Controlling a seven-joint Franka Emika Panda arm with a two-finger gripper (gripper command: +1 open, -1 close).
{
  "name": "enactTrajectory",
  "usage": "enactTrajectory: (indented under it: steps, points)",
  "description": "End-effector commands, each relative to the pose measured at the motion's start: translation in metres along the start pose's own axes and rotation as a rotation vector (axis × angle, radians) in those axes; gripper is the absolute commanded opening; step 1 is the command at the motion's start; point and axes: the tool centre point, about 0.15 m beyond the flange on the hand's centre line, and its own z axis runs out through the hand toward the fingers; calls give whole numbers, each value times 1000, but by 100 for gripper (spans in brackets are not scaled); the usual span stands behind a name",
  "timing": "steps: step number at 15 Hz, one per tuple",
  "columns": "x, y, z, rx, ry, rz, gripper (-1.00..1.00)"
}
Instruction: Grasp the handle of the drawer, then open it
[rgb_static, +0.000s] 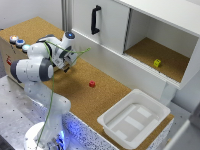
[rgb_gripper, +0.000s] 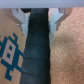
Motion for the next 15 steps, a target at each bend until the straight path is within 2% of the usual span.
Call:
enactTrajectory:
  steps: [1, 15]
  points:
    - [0, 45, 8, 29, -1, 9, -100]
    - [-15, 106, -4, -25, -29, 94, -100]
